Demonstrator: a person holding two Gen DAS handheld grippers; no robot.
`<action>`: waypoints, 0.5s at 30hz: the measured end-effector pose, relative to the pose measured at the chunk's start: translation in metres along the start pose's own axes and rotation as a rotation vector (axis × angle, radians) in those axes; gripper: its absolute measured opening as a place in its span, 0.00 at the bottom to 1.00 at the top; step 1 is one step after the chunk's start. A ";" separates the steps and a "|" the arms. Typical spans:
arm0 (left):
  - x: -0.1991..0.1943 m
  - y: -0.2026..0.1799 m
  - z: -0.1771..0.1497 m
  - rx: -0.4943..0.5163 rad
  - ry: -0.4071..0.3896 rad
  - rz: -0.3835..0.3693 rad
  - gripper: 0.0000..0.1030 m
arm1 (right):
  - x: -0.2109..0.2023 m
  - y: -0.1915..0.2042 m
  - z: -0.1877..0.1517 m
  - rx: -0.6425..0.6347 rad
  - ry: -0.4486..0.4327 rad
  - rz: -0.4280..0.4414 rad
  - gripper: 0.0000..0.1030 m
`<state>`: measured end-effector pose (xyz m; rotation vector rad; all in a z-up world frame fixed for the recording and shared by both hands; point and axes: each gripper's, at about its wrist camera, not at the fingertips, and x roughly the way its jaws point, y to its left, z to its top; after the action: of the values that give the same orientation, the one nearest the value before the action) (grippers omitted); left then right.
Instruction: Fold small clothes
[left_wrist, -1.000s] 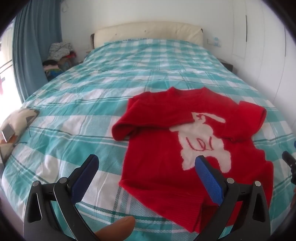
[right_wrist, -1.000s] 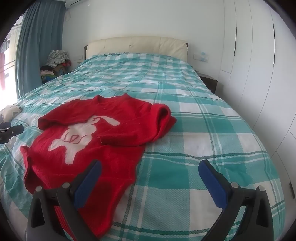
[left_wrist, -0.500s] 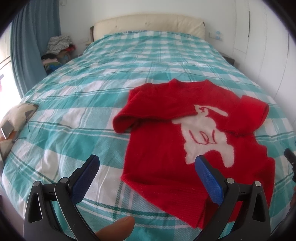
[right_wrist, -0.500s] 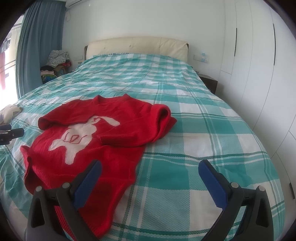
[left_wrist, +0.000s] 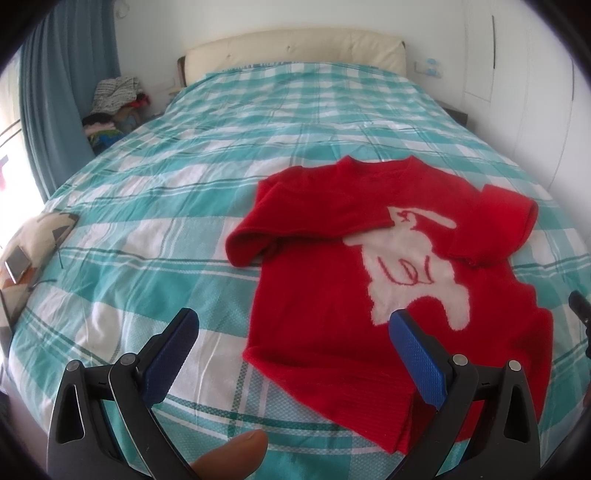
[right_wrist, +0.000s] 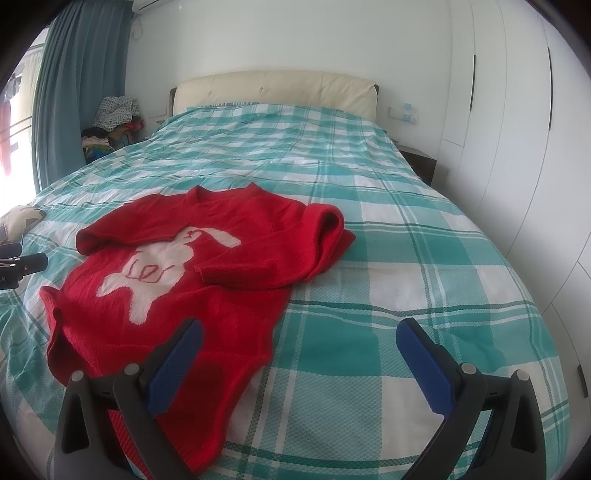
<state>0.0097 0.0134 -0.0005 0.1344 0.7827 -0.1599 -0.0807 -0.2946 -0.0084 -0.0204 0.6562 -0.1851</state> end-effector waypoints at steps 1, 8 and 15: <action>0.000 0.000 0.000 0.000 0.001 0.000 1.00 | 0.000 0.000 0.000 -0.001 -0.001 0.000 1.00; 0.000 0.001 0.001 0.001 0.002 0.001 1.00 | 0.000 0.001 0.000 -0.002 0.000 -0.001 1.00; 0.001 0.002 0.001 0.002 0.011 0.000 1.00 | 0.001 0.002 -0.001 -0.005 0.002 -0.001 1.00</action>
<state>0.0115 0.0146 -0.0005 0.1375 0.7935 -0.1597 -0.0803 -0.2929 -0.0092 -0.0250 0.6587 -0.1848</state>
